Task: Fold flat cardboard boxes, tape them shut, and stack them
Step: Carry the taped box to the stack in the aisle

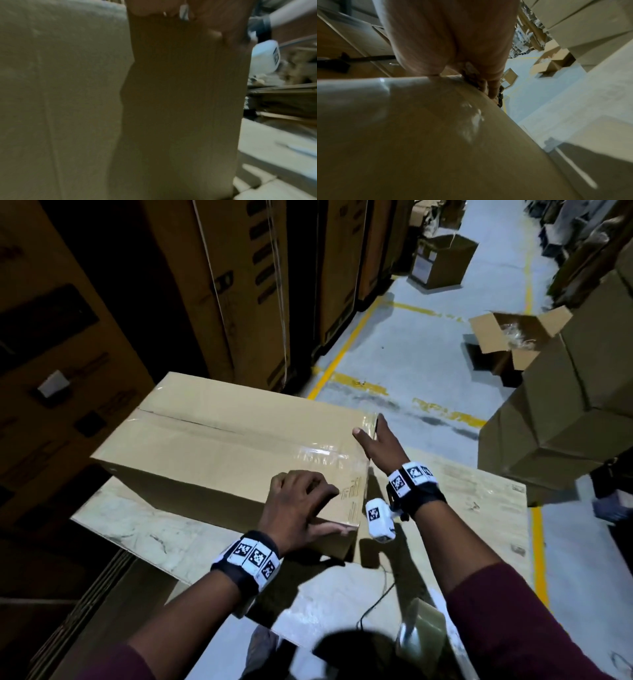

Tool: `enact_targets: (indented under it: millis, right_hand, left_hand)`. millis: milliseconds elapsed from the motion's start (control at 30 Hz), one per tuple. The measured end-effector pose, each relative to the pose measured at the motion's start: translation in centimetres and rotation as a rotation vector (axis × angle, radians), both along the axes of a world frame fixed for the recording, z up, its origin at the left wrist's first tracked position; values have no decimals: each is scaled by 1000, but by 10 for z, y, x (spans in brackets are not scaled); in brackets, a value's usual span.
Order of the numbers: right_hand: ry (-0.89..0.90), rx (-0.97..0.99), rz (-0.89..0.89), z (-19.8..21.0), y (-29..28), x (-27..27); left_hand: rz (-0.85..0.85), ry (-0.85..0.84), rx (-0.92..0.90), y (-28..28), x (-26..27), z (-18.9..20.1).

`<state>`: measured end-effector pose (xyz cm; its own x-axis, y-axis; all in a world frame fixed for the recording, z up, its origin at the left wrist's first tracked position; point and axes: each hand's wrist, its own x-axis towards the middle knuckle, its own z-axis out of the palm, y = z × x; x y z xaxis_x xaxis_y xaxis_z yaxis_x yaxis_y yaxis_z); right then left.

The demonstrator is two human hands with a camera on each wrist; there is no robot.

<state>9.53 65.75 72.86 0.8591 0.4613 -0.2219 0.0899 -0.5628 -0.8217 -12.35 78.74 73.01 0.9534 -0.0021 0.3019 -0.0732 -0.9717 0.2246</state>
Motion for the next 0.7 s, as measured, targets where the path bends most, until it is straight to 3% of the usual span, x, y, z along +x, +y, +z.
enact_targets:
  millis: [200,367,533,700]
  right_hand:
    - [-20,-33,-26,0,2,-3]
    - [102,3,-154,0,-2,5]
    - [352,229,-233,6,-10,19]
    - [309,123,-133,39,-32,5]
  left_hand:
    - [16,-177,15,10,-5,2]
    - [71,-352,-86,27,12,42]
    - [40,-87,-152,31,74,62]
    - [-154,344,-33,39,133,70]
